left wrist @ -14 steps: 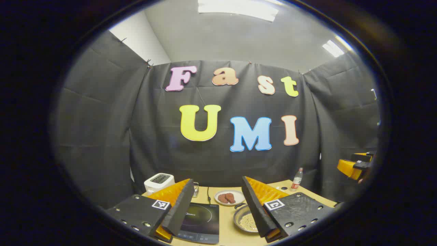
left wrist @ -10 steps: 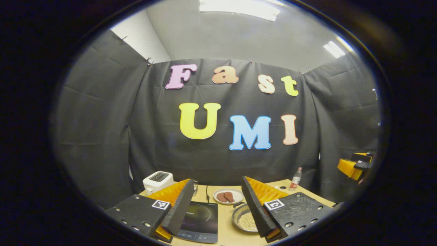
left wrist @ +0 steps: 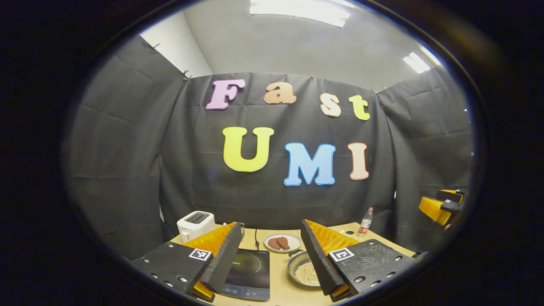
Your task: First push the handle of the pot to place it horizontally, then grasp the pot with both hands and set it on the induction cooktop.
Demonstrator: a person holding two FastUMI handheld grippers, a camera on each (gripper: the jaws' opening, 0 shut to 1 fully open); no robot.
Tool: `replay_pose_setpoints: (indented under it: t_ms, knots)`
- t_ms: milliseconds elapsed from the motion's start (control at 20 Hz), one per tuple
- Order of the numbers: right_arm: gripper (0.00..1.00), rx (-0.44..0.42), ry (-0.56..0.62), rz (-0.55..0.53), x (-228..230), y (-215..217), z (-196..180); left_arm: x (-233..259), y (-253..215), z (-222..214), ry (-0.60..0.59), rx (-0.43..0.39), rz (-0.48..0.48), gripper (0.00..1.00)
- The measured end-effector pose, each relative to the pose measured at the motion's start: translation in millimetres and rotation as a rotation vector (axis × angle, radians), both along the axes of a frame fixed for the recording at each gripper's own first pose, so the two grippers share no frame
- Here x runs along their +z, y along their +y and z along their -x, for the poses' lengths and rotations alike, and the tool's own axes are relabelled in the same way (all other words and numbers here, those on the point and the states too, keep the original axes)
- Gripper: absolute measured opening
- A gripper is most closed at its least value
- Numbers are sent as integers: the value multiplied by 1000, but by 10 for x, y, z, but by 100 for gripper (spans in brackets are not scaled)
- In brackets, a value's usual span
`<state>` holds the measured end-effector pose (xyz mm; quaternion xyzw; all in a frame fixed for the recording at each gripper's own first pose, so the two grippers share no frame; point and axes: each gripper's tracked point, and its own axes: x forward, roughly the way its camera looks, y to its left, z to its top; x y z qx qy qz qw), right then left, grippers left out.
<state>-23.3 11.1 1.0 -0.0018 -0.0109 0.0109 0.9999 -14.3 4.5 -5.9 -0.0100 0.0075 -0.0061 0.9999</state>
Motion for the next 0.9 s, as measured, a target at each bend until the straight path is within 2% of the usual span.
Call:
replay_pose_setpoints:
  t_ms: [50,100,200,250,300,450,500,650,800,900]
  knots:
    - [97,6,9,-1,-31,14,11,-11,7,9,4,2,-1,84]
    - [97,11,19,-3,-52,32,23,-22,5,21,7,1,-4,82]
    - [94,26,38,-13,-80,55,18,-32,0,42,8,-3,-15,82]
    - [94,32,49,-23,-98,73,16,-23,-11,45,10,-7,-14,85]
    - [97,42,63,-33,-118,99,6,-42,-18,67,11,-11,-7,82]
    - [94,82,93,-46,-146,204,-32,-71,-38,83,18,-23,18,82]
    - [97,92,99,-46,-146,232,-49,-92,-37,73,20,-24,21,82]
    - [94,132,120,-30,-178,322,-107,-98,-8,74,22,-19,11,82]
    - [97,168,151,-6,-227,407,-165,-98,47,107,25,-7,-1,85]
    - [97,194,186,8,-306,479,-196,-112,91,134,30,1,-2,82]
